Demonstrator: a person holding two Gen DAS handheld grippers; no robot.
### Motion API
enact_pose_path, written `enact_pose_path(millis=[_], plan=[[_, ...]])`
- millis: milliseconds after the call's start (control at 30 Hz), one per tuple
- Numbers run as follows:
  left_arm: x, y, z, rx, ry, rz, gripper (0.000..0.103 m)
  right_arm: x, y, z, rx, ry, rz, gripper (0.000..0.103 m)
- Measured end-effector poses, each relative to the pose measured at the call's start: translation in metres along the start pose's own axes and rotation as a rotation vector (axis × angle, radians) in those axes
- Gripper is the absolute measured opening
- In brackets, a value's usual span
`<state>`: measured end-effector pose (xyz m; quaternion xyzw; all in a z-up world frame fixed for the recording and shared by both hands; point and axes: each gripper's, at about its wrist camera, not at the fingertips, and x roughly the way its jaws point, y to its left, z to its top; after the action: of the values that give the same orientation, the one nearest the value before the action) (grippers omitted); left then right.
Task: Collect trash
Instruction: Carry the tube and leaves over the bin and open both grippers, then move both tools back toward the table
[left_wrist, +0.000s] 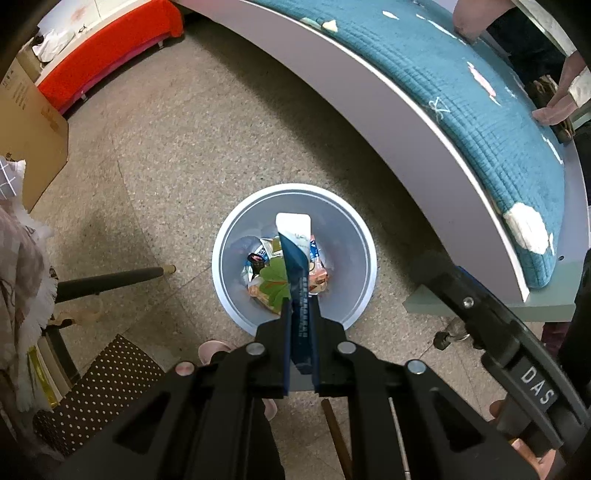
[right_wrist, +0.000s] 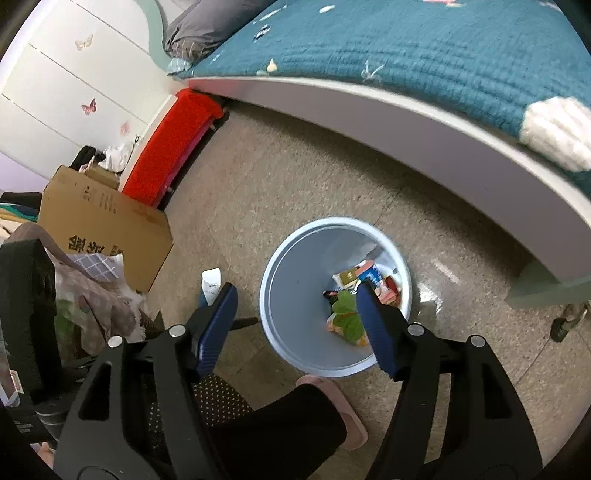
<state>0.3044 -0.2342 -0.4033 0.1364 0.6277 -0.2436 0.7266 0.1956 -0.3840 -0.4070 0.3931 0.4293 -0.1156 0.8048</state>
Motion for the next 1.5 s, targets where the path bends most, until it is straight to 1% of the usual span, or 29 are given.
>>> enact_pose_path(millis=[100, 133, 167, 200, 233, 300, 400, 600, 700, 900, 967, 1033, 1100, 1200, 1300, 1400, 1500], plan=[[-0.007, -0.005, 0.003, 0.006, -0.02, -0.004, 0.011, -0.011, 0.001, 0.001, -0.008, -0.041, -0.013, 0.067], [-0.01, -0.006, 0.004, 0.007, -0.026, -0.007, 0.014, -0.013, 0.001, 0.001, -0.006, -0.049, -0.012, 0.067], [-0.013, -0.007, 0.005, 0.007, -0.031, -0.009, 0.027, -0.017, 0.0, 0.001, -0.003, -0.06, -0.008, 0.067], [-0.016, -0.007, 0.005, 0.004, -0.041, -0.004, 0.046, -0.018, -0.001, 0.001, -0.001, -0.063, -0.006, 0.067], [-0.018, -0.007, 0.005, 0.0, -0.051, 0.003, 0.053, -0.02, -0.001, 0.001, 0.001, -0.066, -0.004, 0.068], [-0.023, -0.005, 0.005, -0.01, -0.068, 0.005, 0.059, -0.025, -0.003, 0.002, 0.008, -0.071, 0.0, 0.068], [-0.031, -0.002, 0.003, -0.028, -0.068, -0.008, 0.061, -0.032, -0.001, 0.001, 0.006, -0.078, 0.005, 0.068], [-0.055, -0.001, -0.005, -0.031, -0.11, 0.021, 0.064, -0.049, 0.009, -0.002, -0.008, -0.091, 0.027, 0.068], [-0.076, 0.0, -0.011, -0.037, -0.146, 0.023, 0.064, -0.063, 0.017, -0.002, -0.018, -0.109, 0.051, 0.068], [-0.131, -0.006, -0.03, -0.031, -0.258, 0.023, 0.064, -0.109, 0.047, -0.005, -0.06, -0.172, 0.121, 0.068], [-0.158, -0.007, -0.038, -0.029, -0.313, 0.015, 0.064, -0.13, 0.061, -0.004, -0.083, -0.204, 0.155, 0.069], [-0.188, -0.006, -0.047, -0.024, -0.377, 0.025, 0.066, -0.149, 0.075, -0.006, -0.113, -0.234, 0.176, 0.07], [-0.214, -0.003, -0.056, -0.025, -0.429, 0.044, 0.07, -0.171, 0.096, -0.008, -0.155, -0.262, 0.207, 0.07], [-0.265, 0.012, -0.076, -0.041, -0.516, 0.043, 0.071, -0.196, 0.127, -0.012, -0.222, -0.284, 0.249, 0.07], [-0.301, 0.031, -0.093, -0.067, -0.574, 0.078, 0.073, -0.215, 0.167, -0.02, -0.292, -0.293, 0.301, 0.071], [-0.343, 0.061, -0.114, -0.093, -0.632, 0.125, 0.076, -0.228, 0.213, -0.03, -0.37, -0.285, 0.352, 0.071], [-0.373, 0.095, -0.129, -0.129, -0.663, 0.158, 0.078, -0.234, 0.264, -0.04, -0.461, -0.263, 0.396, 0.073]])
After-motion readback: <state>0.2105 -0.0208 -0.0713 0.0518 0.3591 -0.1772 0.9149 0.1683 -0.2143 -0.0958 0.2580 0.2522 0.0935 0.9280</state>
